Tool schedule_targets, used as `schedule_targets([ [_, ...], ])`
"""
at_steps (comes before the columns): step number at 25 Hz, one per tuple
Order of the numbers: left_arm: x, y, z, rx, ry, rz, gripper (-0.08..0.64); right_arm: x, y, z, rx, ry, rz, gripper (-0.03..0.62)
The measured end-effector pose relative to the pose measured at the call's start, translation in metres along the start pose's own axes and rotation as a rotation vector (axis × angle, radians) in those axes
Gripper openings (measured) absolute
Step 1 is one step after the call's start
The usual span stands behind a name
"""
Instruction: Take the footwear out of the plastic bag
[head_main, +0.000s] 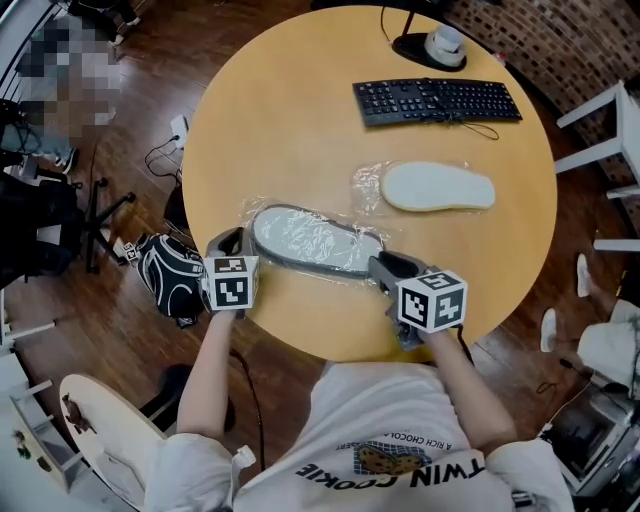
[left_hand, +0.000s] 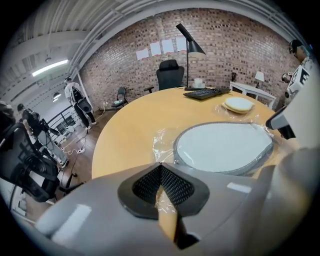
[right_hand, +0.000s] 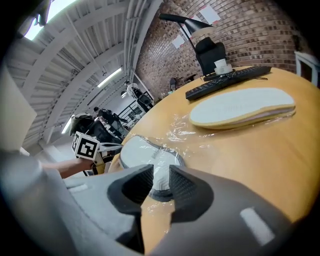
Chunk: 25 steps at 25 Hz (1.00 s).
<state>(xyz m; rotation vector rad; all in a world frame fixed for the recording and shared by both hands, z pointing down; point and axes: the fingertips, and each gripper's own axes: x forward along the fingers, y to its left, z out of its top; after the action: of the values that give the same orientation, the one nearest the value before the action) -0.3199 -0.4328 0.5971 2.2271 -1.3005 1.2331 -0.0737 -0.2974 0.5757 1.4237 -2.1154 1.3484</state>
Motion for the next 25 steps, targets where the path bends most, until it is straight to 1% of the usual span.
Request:
schedule_targets([
  [6,0.009,-0.002,-0.006,0.051,0.014,-0.003,0.006,-0.002,-0.008,-0.003,0.068,-0.015,0.000,0.098],
  [11,0.010,-0.002,-0.012,0.055,0.041,0.004,0.006,-0.003,-0.013,-0.005,0.129,-0.025,0.027,0.140],
  [15,0.008,-0.006,-0.012,0.060,0.053,-0.009,0.006,-0.008,-0.017,-0.006,0.199,-0.032,0.044,0.150],
  [21,0.010,-0.005,-0.012,0.062,0.042,-0.014,0.006,-0.003,-0.030,-0.020,0.265,0.037,0.023,0.155],
  [25,0.011,-0.007,-0.010,0.061,0.033,-0.010,0.006,0.001,-0.029,-0.023,0.281,0.070,0.056,0.155],
])
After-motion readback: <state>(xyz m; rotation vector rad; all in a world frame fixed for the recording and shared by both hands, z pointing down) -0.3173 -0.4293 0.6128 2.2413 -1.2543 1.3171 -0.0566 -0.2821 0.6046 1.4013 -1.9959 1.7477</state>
